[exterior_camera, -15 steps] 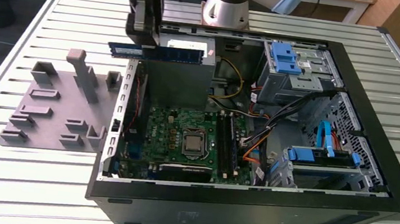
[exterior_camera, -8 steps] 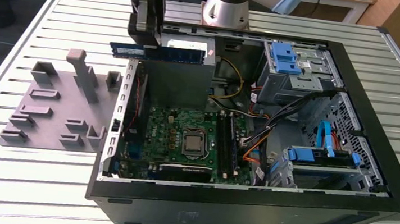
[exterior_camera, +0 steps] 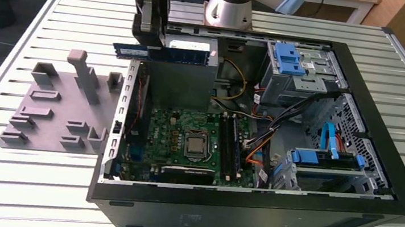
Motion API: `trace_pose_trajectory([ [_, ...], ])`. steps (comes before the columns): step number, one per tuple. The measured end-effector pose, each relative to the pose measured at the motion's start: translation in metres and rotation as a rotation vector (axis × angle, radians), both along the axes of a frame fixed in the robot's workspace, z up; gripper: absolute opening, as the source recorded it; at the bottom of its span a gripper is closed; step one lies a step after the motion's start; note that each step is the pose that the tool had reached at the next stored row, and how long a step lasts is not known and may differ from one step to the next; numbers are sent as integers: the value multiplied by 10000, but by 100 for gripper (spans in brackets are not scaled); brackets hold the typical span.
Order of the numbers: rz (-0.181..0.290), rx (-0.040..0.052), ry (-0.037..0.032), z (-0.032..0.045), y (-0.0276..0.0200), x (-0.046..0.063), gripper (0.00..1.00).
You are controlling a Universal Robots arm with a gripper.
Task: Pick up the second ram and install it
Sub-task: 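Pick up the second ram and move it above second insertion slot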
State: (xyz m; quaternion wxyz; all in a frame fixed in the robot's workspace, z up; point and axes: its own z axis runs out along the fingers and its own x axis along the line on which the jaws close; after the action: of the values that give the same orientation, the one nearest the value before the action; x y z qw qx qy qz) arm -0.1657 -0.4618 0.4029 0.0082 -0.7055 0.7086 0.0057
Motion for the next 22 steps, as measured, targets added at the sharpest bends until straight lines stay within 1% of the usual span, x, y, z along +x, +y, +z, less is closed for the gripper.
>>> trace_pose_trajectory([
  [10, 0, 1, 0, 0, 0, 36, 14],
  [22, -1, 0, 0, 0, 0, 123, 14],
])
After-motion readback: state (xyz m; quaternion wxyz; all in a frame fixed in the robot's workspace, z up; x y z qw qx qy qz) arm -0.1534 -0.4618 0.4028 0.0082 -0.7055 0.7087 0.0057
